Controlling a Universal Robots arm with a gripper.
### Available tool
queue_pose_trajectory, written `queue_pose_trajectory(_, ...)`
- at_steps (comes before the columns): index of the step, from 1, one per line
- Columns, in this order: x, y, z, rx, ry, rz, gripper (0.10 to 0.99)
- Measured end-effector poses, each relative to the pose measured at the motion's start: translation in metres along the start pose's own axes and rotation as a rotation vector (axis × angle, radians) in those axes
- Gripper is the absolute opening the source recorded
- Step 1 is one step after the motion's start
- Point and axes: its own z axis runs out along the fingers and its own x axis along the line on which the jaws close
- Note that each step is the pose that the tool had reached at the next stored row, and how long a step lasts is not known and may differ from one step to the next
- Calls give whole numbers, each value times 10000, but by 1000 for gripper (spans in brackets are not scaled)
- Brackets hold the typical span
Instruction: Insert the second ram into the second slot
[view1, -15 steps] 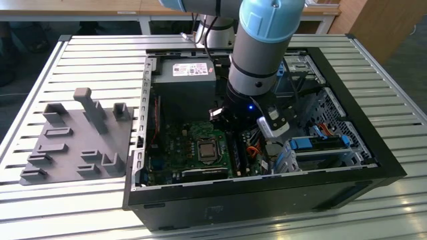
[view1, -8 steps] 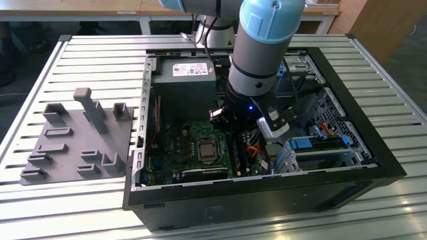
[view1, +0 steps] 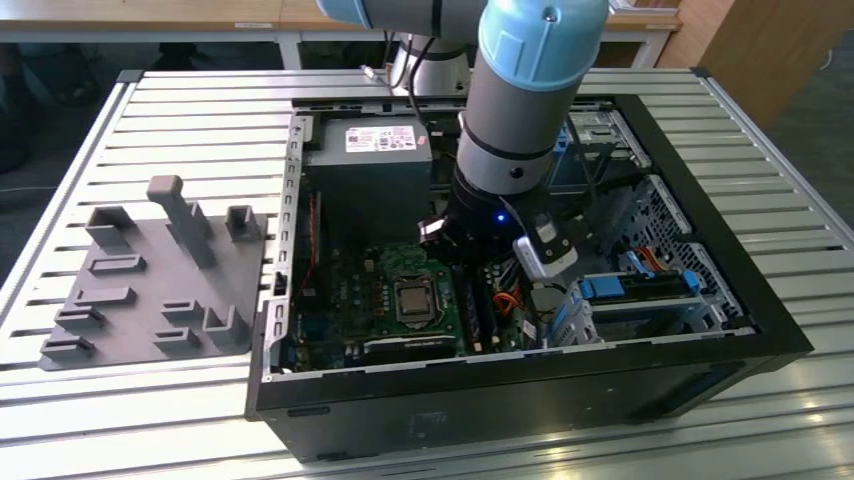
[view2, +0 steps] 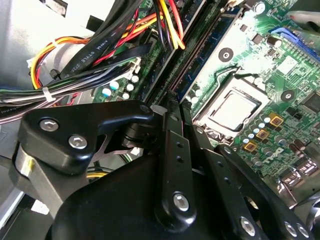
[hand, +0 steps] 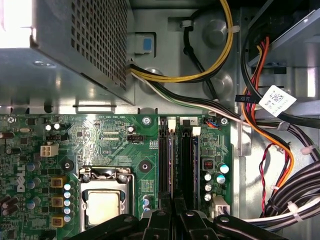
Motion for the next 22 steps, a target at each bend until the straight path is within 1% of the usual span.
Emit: queue_pose_trajectory(22,-12,-5,-3,-8,-3,101,137)
